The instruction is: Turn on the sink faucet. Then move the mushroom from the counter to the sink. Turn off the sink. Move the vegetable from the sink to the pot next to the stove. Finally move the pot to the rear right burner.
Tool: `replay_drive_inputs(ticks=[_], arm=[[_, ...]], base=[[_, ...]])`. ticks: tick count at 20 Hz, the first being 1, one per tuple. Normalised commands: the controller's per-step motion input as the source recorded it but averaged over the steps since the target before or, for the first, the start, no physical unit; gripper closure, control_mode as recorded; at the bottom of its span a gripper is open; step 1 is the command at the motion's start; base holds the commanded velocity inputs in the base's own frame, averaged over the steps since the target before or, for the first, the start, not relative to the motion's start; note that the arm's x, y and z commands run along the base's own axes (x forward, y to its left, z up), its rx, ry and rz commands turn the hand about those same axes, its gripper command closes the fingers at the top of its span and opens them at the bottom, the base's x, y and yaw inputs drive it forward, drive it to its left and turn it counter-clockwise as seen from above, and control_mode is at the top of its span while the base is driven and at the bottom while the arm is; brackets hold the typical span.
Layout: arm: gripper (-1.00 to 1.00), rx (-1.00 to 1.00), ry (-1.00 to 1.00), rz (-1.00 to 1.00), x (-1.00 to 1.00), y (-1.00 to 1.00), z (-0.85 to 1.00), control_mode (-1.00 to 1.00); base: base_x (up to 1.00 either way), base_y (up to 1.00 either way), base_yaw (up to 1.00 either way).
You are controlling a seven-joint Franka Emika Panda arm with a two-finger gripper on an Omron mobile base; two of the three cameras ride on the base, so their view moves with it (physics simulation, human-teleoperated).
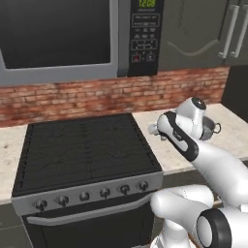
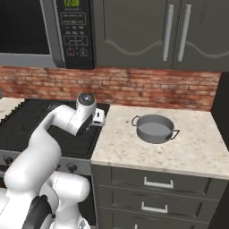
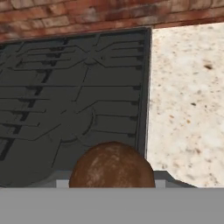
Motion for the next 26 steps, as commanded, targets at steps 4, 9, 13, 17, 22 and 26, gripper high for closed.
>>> replay_drive_inputs(ticks=[4, 9, 13, 17, 22, 26], arm=[[1.0, 0.0, 0.0, 0.0, 0.0, 0.0, 0.0, 1.0], [1.0, 0.0, 0.0, 0.0, 0.0, 0.0, 0.0, 1.0], [1.0, 0.0, 0.0, 0.0, 0.0, 0.0, 0.0, 1.0], [1.0, 0.0, 0.0, 0.0, 0.0, 0.0, 0.0, 1.0], [1.0, 0.0, 0.0, 0.0, 0.0, 0.0, 0.0, 1.0], [1.0, 0.0, 0.0, -0.01, 0.0, -0.05, -0.09, -1.0]], base=[[0.57, 0.12, -0.05], [0.51, 0.1, -0.03], [0.34, 0.02, 0.0], [0.09, 0.0, 0.0], [0.0, 0.0, 0.0], [0.0, 0.0, 0.0]])
